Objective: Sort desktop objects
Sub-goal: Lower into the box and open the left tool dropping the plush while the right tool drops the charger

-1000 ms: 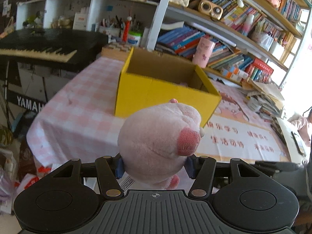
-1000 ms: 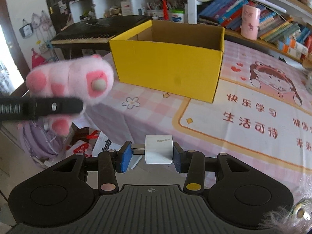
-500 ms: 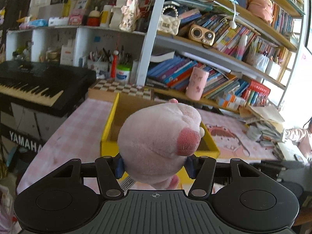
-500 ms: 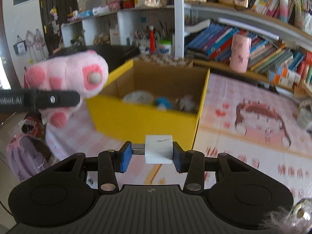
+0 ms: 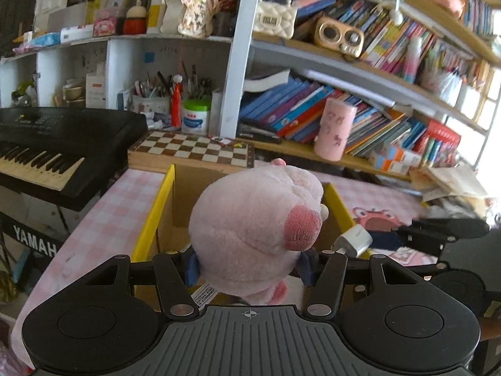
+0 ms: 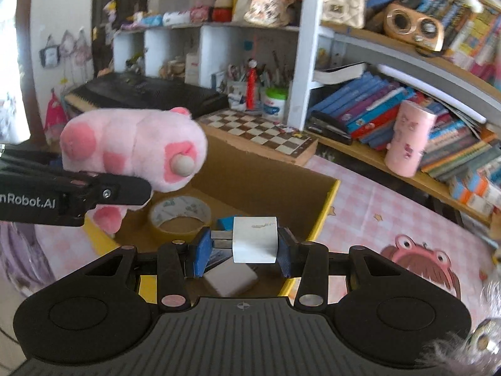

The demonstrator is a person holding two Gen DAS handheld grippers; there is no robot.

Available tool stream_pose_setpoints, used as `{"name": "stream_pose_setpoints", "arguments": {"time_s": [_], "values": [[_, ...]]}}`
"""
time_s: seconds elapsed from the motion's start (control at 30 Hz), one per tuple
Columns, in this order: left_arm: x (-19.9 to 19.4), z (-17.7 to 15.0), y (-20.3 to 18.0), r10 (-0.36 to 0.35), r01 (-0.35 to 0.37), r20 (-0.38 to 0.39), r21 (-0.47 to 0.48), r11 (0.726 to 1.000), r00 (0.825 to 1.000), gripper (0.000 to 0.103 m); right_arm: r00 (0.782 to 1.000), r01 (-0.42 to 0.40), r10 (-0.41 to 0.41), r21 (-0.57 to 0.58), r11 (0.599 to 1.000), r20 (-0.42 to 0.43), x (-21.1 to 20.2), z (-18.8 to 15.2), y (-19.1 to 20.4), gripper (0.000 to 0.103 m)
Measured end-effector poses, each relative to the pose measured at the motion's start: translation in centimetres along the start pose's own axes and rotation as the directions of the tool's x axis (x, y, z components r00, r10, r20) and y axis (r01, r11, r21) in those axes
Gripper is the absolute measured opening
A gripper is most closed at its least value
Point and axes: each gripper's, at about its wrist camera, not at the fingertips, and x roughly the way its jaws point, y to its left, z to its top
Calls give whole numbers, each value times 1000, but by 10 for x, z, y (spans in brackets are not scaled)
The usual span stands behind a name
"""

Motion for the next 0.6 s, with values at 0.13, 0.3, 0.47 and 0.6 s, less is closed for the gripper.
{"name": "stream_pose_setpoints", "arguments": {"time_s": [0.13,0.3,0.47,0.6], "values": [[25,5,-2,37,-35,-42,35,999,998,58,1000,-14,12,-104,994,-18,29,6,-7,40],[54,7,-5,70,-63,-101,70,996,992,59,995,-59,36,-263,963,-91,66,14,-12,40],[83,1,-9,104,-82,-189,121,989,976,61,975,-138,47,-430,892,-216,100,15,-5,40],[98,-8,-12,112,-74,-261,151,986,959,65,959,-184,41,-510,840,-279,115,11,1,40]]}}
